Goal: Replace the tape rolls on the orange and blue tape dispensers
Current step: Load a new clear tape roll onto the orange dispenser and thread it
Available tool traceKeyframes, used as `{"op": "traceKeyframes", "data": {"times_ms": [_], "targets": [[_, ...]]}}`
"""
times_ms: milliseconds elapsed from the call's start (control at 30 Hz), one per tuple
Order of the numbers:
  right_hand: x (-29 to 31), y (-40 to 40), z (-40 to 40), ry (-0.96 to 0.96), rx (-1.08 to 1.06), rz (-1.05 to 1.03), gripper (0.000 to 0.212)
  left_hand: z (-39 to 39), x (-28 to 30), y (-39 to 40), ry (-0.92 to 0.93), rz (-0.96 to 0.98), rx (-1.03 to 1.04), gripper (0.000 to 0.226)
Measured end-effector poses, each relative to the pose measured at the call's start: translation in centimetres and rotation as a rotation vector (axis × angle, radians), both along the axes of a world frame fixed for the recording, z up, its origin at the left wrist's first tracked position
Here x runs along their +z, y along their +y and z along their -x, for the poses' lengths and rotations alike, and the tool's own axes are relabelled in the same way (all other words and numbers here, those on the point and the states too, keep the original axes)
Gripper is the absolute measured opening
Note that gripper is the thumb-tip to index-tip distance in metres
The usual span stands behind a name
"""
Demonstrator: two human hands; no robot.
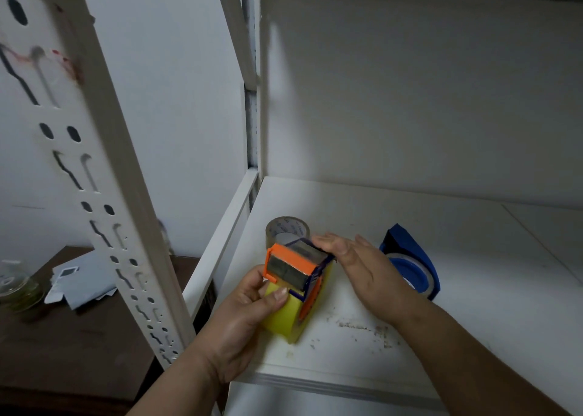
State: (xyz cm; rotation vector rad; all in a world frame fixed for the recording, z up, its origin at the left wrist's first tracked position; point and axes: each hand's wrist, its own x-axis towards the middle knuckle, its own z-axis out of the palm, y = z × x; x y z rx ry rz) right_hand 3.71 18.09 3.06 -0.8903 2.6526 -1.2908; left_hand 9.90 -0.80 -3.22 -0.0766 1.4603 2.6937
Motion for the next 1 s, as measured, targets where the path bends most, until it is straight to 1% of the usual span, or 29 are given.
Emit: {"op": "traceKeyframes", "data": {"times_ms": [67,100,200,333,400,500,633,667,733,833,1000], "targets": [[0.1,-0.5,-0.1,0.009,0.023,0.076,0.053,-0.2,0.0,-0.2,0.004,-0.001,-0.014,0.062],[0.0,-0.9,-0.3,0.024,0.054,0.083,0.052,-0.2,0.0,-0.2,0.007,0.003,-0.013,0.062],[-0.6,-1.4,-0.3,-0.016,0.099,0.063,0.061,-0.1,0.1,0.1,-0.003,0.01,-0.001,0.062],[-1.0,-0.6,0.4,-0.249,0.014,0.149,0.062,0.1,0.0,0.3,-0.021,0.016,0.014,0.056],[-1.2,-0.8,0.6,-0.275,-0.019,0.185,0.061,0.2,0.0,0.4,-0.019,-0.001,0.022,0.055],[-1.4,-1.4,0.6,-0.289,-0.082,0.199,0.056,0.6,0.3,0.7,-0.027,-0.016,0.043,0.055],[-1.0,-1.4,0.7,-0.333,-0.138,0.169,0.036,1.3,1.1,0.6,-0.057,0.015,0.065,0.042],[-1.0,-1.2,0.9,-0.344,-0.147,0.171,0.035,1.5,1.4,0.7,-0.078,0.02,0.08,0.04],[-1.0,-1.1,1.1,-0.368,-0.162,0.176,0.036,1.8,2.0,0.9,-0.136,0.017,0.102,0.043],[-1.4,-0.8,1.3,-0.406,-0.16,0.169,0.037,2.3,3.1,1.5,-0.25,-0.011,0.089,0.044],[-2.2,-0.2,1.6,-0.414,-0.129,0.097,0.053,3.4,5.0,1.5,-0.417,-0.025,0.02,0.038]]}}
